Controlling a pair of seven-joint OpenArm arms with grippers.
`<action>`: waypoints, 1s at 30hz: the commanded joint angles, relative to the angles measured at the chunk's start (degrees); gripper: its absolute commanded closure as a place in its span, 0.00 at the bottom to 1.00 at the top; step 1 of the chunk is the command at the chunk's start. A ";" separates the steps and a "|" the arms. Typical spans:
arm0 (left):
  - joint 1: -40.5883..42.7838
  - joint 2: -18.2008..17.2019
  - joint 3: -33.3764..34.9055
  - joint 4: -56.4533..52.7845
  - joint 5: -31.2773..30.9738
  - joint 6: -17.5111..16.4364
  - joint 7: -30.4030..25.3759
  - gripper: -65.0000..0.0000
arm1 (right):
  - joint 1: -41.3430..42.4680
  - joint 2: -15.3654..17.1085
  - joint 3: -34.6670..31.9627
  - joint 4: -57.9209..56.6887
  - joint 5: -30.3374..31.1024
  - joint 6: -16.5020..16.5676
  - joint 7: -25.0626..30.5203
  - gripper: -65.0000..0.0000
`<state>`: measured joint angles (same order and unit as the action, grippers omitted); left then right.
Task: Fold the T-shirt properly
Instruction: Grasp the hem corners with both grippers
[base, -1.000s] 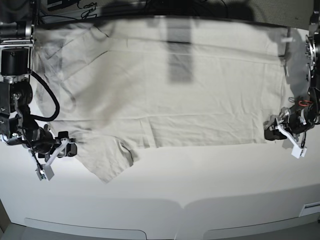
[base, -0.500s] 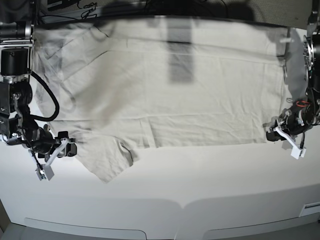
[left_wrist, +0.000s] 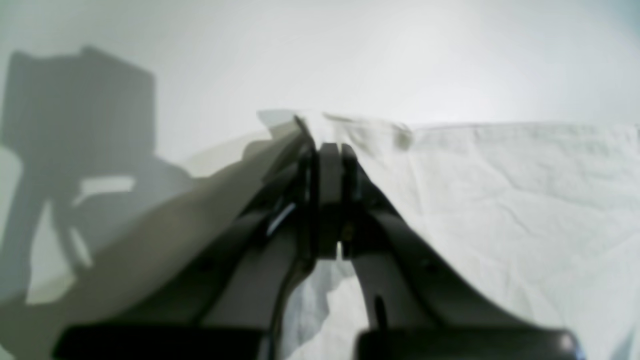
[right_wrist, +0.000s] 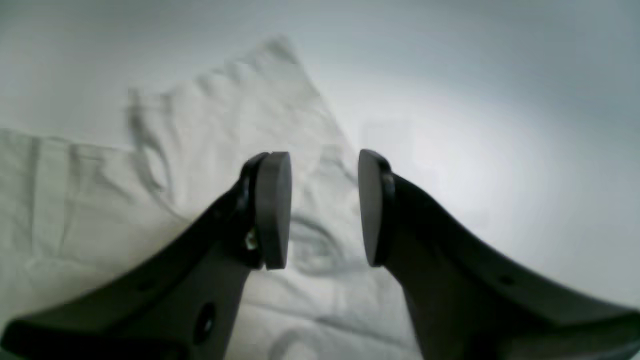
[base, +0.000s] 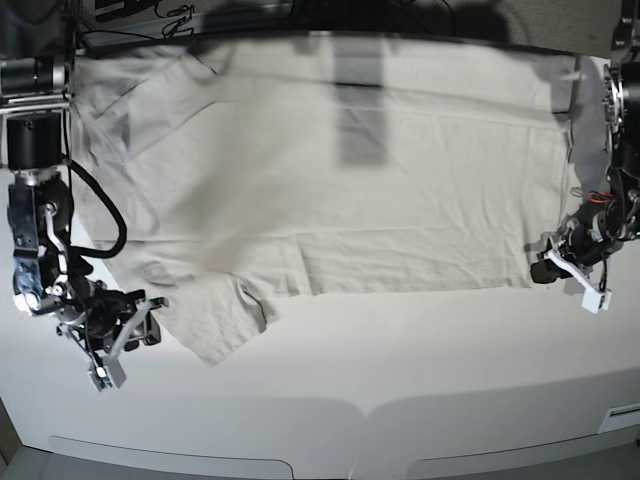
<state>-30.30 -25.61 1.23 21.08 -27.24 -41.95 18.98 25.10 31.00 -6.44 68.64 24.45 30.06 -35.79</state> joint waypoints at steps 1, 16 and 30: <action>0.70 0.24 0.48 -0.44 3.21 1.95 2.78 1.00 | 3.39 0.87 -1.27 -0.20 -1.99 -0.70 1.16 0.65; 2.99 1.16 0.48 -0.44 3.21 1.95 -1.07 1.00 | 23.69 0.74 -8.48 -40.09 1.55 2.54 -0.11 0.59; 2.99 1.16 0.48 -0.42 3.21 1.95 -2.38 1.00 | 24.26 -0.83 -8.48 -48.76 0.98 1.40 1.31 0.59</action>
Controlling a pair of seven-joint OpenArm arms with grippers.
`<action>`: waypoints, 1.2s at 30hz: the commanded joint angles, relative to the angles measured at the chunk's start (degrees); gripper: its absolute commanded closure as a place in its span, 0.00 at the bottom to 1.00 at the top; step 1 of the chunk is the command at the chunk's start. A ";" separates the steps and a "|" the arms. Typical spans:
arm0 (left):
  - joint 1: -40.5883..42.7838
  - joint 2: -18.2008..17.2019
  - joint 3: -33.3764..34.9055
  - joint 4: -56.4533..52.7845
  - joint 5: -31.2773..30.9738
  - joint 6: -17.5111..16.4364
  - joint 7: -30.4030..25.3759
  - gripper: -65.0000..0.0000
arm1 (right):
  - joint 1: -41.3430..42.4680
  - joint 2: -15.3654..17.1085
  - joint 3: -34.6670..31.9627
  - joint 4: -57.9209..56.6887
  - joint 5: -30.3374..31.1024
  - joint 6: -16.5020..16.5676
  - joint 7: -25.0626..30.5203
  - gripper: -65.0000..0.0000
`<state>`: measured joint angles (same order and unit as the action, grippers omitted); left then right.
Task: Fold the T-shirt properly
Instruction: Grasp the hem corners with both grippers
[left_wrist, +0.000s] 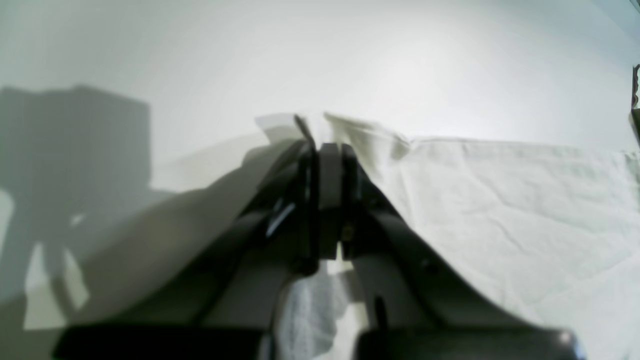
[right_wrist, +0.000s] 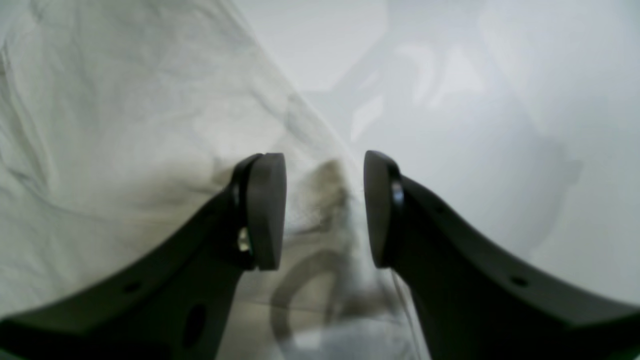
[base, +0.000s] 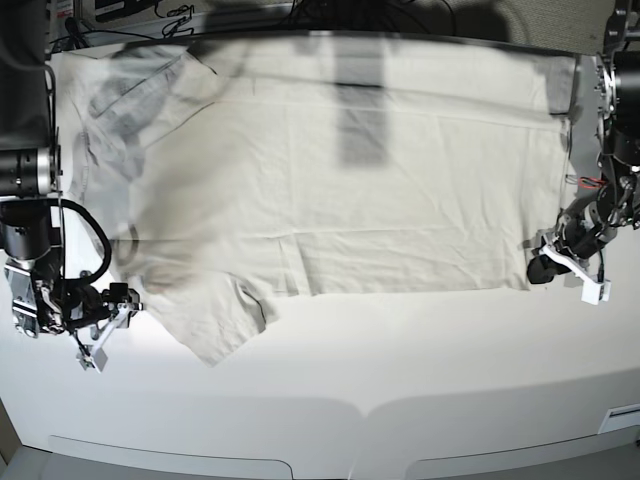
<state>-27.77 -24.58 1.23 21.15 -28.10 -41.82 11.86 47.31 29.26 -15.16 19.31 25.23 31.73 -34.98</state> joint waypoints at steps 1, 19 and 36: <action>0.46 0.13 0.48 -0.48 4.09 1.82 4.74 1.00 | 2.05 0.90 0.24 0.20 -0.90 -0.26 0.85 0.59; 0.46 0.13 0.48 -0.48 4.09 1.82 3.04 1.00 | -2.05 0.74 0.24 -0.50 4.22 2.23 -3.23 0.59; 0.46 0.13 0.46 -0.48 4.09 1.82 3.06 1.00 | -2.08 0.74 0.24 -0.50 6.27 2.34 -4.33 1.00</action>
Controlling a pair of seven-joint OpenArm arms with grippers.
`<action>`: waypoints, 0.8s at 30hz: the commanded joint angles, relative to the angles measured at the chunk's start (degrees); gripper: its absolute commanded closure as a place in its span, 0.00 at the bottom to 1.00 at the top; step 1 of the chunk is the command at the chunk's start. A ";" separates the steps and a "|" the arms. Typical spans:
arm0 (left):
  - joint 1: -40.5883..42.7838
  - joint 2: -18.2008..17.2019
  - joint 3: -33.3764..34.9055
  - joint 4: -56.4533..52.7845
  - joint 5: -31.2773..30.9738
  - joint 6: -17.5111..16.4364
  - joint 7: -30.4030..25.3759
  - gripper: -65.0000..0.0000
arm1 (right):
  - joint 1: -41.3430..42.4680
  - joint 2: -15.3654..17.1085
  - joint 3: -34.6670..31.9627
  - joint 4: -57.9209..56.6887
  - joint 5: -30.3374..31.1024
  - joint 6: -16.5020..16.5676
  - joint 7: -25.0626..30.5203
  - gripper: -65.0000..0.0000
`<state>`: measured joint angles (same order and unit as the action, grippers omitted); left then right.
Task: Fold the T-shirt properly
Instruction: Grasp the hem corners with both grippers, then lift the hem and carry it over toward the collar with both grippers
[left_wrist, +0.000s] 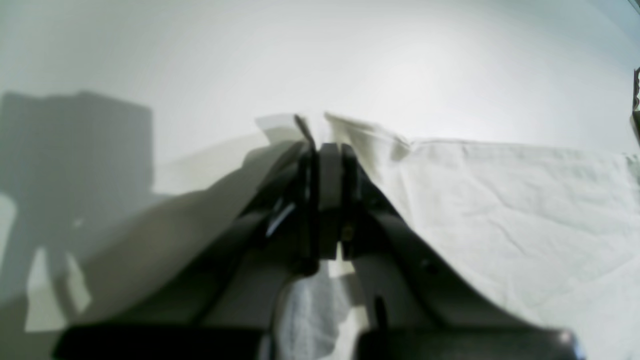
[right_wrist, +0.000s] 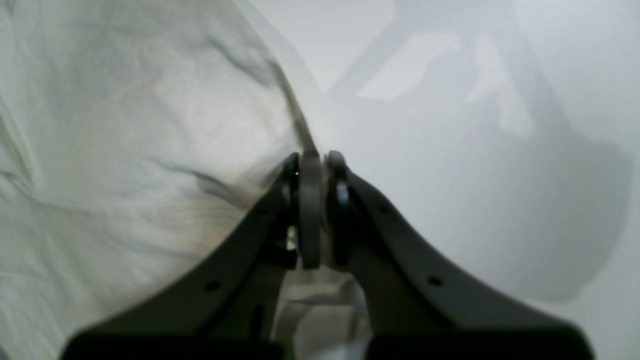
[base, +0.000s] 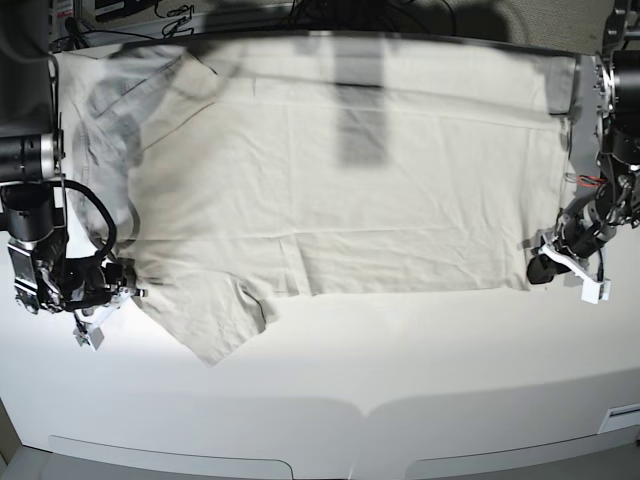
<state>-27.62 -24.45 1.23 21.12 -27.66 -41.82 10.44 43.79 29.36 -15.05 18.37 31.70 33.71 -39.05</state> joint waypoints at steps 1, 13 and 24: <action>0.31 0.00 0.48 -0.46 3.65 1.82 4.46 1.00 | 1.44 0.66 0.13 0.44 -0.20 0.35 1.16 1.00; 0.24 0.00 0.26 -0.46 -1.75 1.82 -5.20 1.00 | 2.40 2.73 0.13 0.52 -6.01 2.47 12.96 1.00; -0.17 -0.76 0.26 2.75 -4.39 1.82 -5.29 1.00 | 2.36 7.13 0.13 4.09 -2.84 6.29 10.38 1.00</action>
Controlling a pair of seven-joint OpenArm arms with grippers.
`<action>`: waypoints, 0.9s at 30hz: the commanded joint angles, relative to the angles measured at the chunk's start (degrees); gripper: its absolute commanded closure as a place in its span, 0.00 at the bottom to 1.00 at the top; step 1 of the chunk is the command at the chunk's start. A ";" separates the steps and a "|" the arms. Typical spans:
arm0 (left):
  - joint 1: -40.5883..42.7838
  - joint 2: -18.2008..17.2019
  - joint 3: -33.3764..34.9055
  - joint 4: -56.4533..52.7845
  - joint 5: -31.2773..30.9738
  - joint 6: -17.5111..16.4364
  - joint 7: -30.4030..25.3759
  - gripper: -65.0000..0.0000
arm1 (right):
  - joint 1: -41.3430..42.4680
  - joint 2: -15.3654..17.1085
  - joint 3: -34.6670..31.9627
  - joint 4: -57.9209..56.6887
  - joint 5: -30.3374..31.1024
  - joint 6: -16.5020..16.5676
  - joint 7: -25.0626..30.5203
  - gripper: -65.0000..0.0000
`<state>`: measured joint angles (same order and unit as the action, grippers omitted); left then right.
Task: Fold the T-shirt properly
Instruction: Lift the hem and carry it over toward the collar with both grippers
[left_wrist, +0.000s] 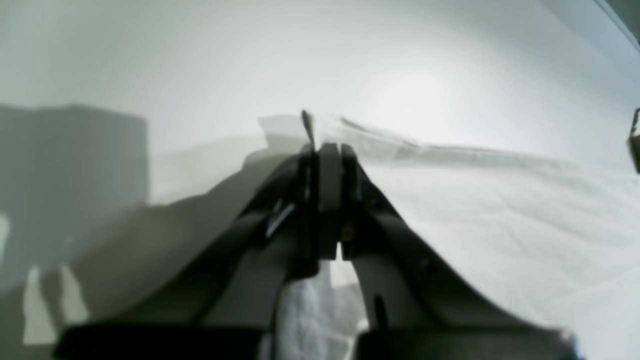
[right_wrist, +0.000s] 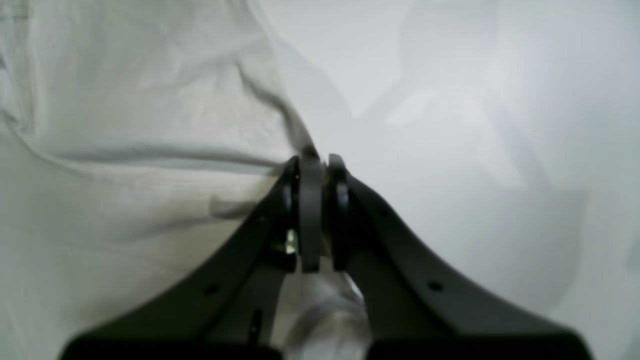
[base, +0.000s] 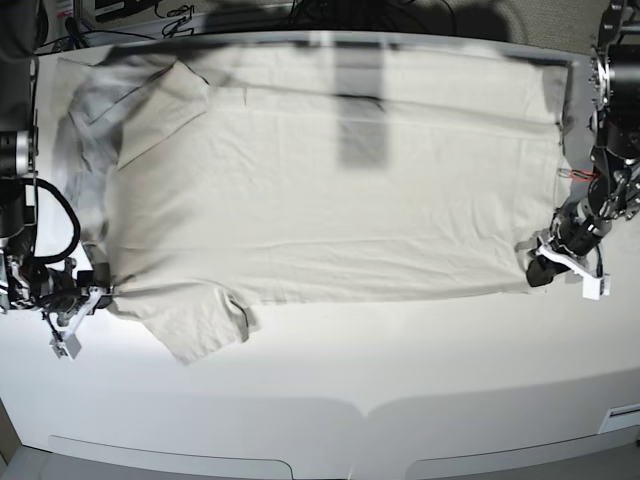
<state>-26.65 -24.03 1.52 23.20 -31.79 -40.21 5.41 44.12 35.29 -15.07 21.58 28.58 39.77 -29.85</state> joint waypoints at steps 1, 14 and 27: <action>-1.11 -1.40 -0.02 1.55 -0.39 0.21 -0.02 1.00 | 2.03 1.70 0.15 1.53 1.77 0.23 0.61 1.00; 2.51 -6.86 -0.02 19.06 -11.43 0.35 17.18 1.00 | -3.04 8.72 0.15 14.67 21.59 0.23 -11.19 1.00; 21.11 -11.06 -4.70 43.04 -11.78 8.96 19.71 1.00 | -25.64 20.50 1.86 35.39 41.22 0.23 -13.05 1.00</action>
<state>-4.51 -33.71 -2.61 65.45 -42.92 -31.44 26.41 17.19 53.95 -14.00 56.53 68.86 39.72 -43.77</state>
